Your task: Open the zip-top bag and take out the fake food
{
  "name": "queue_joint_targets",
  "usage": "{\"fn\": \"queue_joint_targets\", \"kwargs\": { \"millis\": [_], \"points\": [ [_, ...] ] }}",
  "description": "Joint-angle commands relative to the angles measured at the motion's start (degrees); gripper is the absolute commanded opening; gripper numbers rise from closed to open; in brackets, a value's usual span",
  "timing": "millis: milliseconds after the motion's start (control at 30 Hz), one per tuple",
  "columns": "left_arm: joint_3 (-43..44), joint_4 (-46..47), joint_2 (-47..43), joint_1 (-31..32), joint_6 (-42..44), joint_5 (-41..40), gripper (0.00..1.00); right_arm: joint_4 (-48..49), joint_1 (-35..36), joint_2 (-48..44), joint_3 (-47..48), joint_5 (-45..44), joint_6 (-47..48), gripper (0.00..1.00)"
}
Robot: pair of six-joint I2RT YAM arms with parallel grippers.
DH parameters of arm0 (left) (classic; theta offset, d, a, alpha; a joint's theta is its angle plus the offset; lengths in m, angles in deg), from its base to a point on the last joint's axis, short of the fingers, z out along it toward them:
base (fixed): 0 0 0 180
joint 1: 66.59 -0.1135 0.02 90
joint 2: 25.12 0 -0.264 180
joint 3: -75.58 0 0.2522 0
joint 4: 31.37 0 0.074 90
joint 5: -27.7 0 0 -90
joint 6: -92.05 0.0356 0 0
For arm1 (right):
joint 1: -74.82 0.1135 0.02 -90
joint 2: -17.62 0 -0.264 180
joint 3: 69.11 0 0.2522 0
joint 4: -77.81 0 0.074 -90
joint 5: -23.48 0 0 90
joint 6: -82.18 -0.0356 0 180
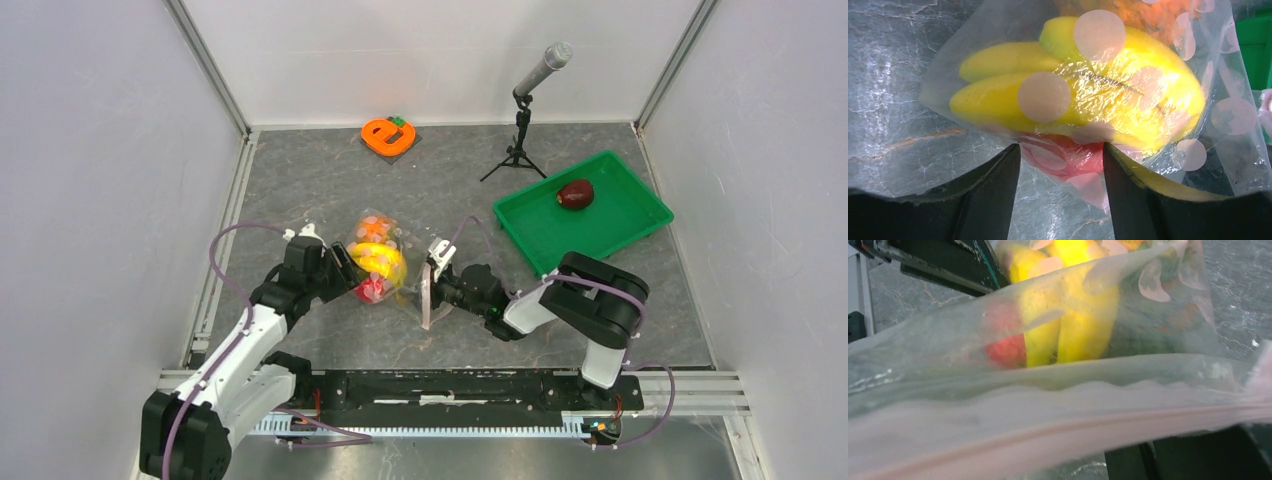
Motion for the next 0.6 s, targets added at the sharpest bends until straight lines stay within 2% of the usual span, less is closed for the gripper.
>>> {"fn": "queue_joint_targets", "kwargs": {
  "millis": [0, 233, 433, 567],
  "points": [
    [-1.6, 3.0, 0.3, 0.1, -2.0, 3.2, 0.67, 7.2, 0.2, 3.6, 3.8, 2.1, -1.3, 0.64],
    [-3.5, 4.3, 0.0, 0.0, -3.3, 4.9, 0.64, 7.0, 0.3, 8.0, 7.3, 2.7, -3.3, 0.75],
    [-4.4, 5.1, -0.5, 0.1, -4.1, 5.5, 0.64, 0.8, 0.7, 10.8, 9.9, -0.9, -3.4, 0.75],
    [-4.7, 5.2, -0.8, 0.0, -4.2, 5.6, 0.63, -2.7, 1.3, 12.0, 10.5, -4.6, -3.3, 0.69]
  ]
}}
